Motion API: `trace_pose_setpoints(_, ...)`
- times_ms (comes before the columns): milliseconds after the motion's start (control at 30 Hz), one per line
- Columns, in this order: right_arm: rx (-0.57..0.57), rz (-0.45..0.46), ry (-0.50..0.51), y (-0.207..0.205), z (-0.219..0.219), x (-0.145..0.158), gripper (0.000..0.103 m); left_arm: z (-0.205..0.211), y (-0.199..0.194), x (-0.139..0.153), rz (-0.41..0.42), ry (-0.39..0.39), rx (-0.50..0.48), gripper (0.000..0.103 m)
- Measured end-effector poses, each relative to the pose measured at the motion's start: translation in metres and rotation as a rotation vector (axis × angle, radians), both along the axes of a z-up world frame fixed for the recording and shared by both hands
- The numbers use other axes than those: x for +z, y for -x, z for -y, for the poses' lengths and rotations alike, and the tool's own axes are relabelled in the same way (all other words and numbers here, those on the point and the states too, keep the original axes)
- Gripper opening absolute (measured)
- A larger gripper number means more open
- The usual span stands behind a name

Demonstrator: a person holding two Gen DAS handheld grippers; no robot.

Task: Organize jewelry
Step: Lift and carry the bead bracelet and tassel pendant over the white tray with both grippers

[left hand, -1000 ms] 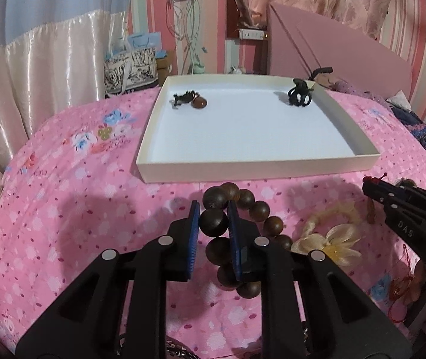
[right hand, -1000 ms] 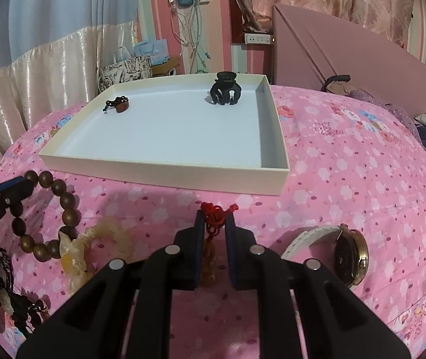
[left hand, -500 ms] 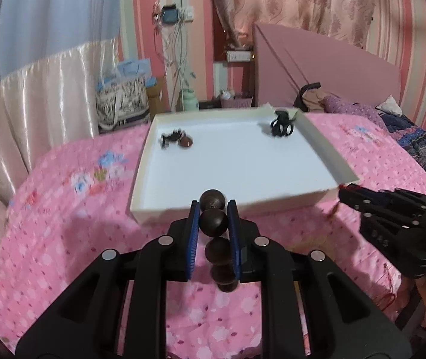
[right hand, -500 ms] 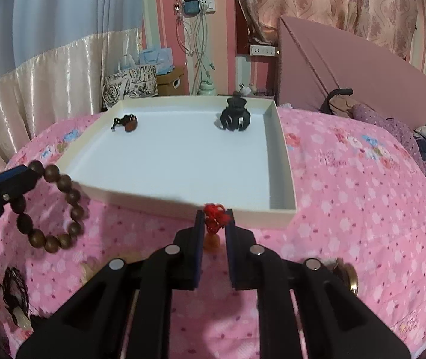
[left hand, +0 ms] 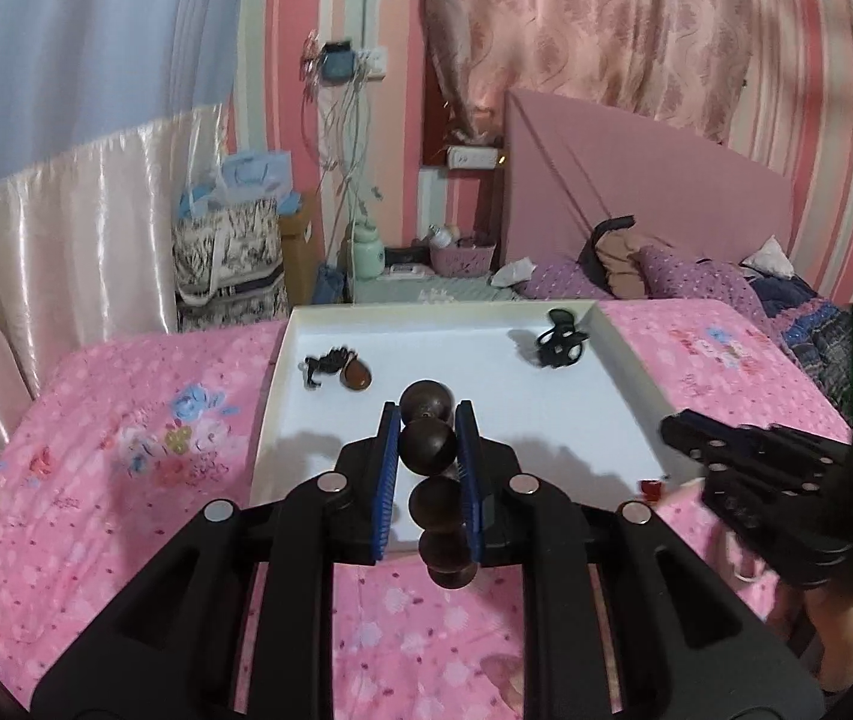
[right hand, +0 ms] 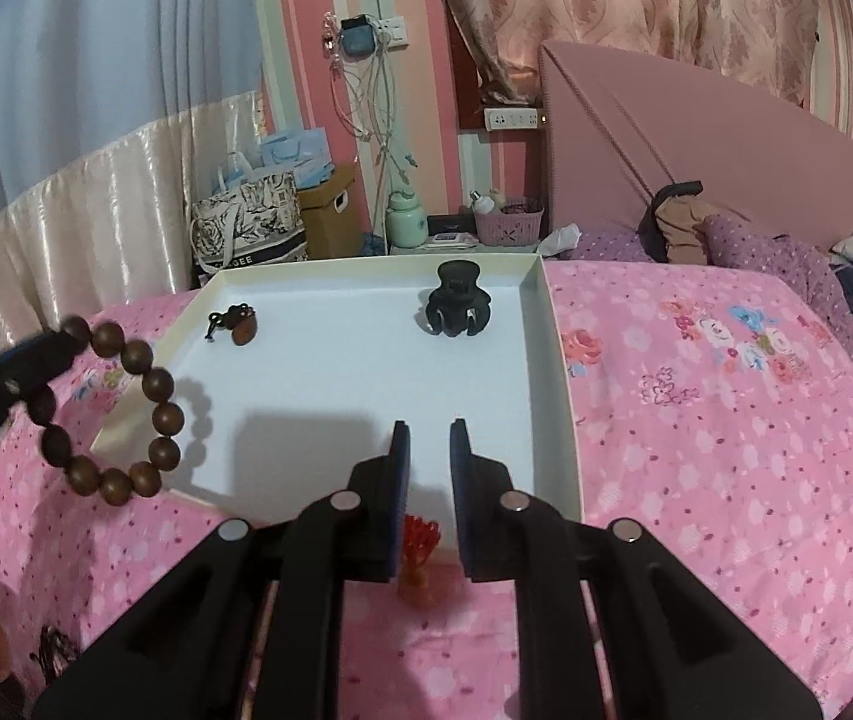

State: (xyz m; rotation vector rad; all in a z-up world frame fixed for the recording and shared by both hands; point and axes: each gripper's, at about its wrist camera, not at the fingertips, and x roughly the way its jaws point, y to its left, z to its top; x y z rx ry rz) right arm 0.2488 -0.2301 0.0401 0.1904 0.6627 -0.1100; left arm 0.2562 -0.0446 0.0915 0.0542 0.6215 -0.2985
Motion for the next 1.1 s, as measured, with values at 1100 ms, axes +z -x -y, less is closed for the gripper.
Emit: trace_pose_setpoints(1100,0.013,-0.093,0.022,-0.003,-0.007,-0.036,0.007,-0.029,-0.057,-0.063,-0.149,-0.011,0.098,0.017)
